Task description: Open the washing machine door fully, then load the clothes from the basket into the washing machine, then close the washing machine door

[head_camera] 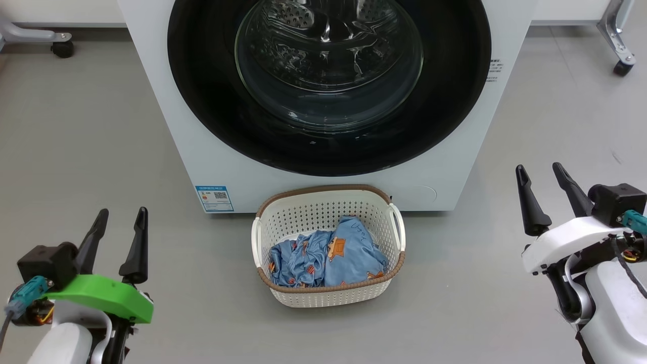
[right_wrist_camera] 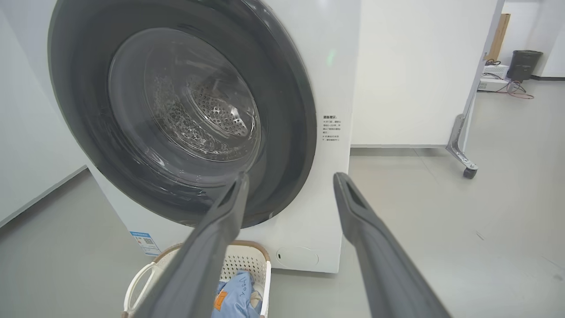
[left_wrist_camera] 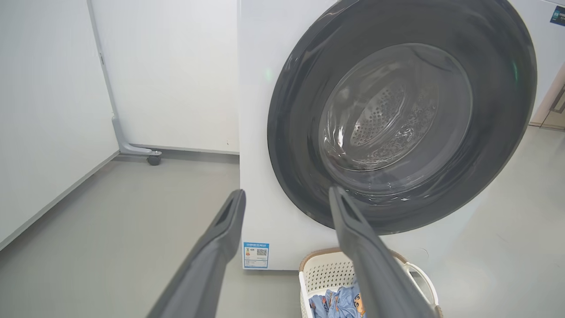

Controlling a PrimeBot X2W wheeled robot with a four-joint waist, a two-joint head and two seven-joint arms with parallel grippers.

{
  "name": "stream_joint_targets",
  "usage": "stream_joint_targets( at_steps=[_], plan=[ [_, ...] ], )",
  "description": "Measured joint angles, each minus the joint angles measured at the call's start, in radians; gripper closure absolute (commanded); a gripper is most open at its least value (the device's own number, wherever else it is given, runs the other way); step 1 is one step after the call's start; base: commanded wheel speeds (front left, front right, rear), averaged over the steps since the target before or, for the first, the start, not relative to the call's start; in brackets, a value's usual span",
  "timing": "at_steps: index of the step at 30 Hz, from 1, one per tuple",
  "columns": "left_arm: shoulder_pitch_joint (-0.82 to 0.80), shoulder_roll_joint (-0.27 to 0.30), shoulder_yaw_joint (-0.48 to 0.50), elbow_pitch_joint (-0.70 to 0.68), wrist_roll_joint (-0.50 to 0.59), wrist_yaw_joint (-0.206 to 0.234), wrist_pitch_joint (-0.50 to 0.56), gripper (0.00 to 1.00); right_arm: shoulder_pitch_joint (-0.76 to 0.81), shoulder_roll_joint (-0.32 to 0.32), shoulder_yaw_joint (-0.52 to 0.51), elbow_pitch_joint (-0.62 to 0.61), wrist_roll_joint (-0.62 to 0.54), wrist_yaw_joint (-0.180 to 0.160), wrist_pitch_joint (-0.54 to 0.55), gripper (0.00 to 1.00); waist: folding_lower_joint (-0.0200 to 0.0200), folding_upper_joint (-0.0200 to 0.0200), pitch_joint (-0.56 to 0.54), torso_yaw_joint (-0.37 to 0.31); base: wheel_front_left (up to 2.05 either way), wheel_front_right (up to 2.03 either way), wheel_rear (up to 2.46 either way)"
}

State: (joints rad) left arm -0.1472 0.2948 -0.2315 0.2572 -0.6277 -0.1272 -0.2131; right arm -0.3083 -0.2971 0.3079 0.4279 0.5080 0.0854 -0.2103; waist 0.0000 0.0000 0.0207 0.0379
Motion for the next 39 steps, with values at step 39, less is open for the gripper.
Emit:
stream_joint_targets(
  at_steps=[39],
  plan=[
    [-0.006,0.003,-0.001,0.020,0.120,0.000,-0.039,0.00,-0.032,0.015,-0.038,0.041,-0.067,0.018,-0.042,0.00,0.0000,0.0000,0.012,0.003,0.00,0.00,0.00]
  ],
)
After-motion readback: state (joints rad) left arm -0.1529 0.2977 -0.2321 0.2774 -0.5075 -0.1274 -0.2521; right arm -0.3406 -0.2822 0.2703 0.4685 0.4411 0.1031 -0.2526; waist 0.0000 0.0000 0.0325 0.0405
